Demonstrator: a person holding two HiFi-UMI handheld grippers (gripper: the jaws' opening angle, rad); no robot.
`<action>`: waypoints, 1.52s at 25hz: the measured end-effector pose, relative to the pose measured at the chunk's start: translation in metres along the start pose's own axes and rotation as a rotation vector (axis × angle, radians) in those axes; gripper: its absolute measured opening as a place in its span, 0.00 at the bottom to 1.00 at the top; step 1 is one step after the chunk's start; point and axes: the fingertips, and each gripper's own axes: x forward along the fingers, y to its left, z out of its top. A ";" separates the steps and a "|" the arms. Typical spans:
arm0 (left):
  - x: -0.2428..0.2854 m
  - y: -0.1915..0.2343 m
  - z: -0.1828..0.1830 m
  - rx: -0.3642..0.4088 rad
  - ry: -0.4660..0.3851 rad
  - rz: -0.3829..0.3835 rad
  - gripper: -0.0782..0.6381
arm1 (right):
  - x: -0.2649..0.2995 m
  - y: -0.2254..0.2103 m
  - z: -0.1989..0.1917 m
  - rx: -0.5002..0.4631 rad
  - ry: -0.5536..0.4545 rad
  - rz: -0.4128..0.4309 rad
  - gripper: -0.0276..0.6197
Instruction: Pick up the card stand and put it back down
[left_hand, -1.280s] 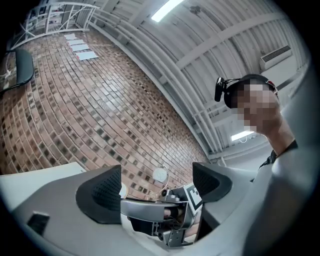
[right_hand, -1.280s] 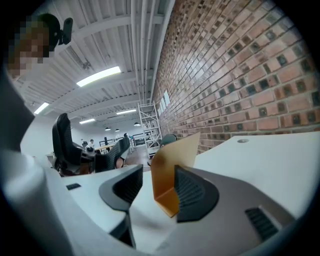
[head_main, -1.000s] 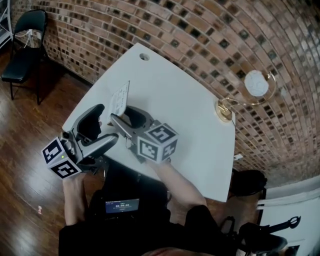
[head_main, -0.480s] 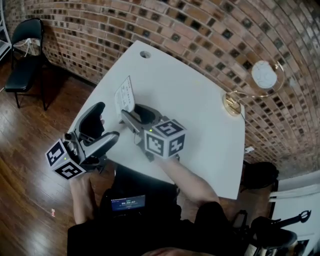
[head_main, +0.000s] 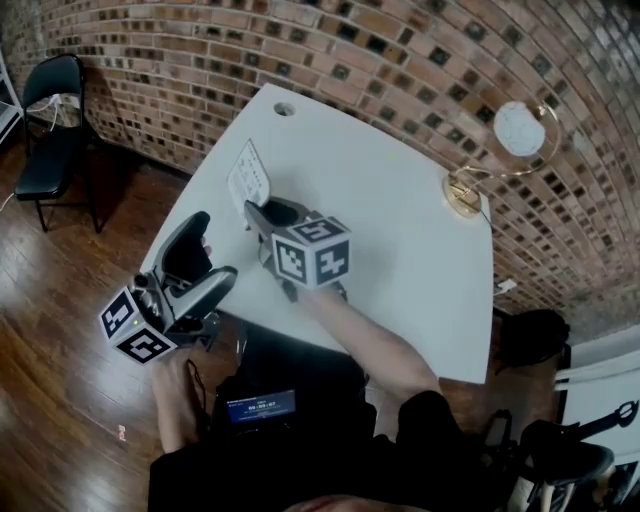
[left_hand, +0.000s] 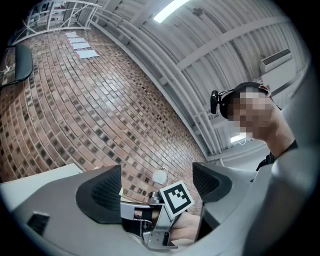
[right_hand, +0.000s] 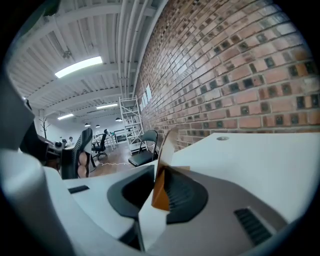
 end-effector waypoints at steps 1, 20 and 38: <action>0.000 -0.001 0.000 0.001 0.003 0.000 0.72 | -0.001 -0.002 0.000 0.008 -0.001 0.003 0.15; 0.044 -0.033 -0.022 0.017 0.111 -0.076 0.72 | -0.141 -0.011 0.059 0.117 -0.277 0.274 0.09; 0.095 -0.058 -0.049 0.027 0.218 -0.242 0.72 | -0.231 -0.013 0.081 -0.022 -0.310 0.278 0.09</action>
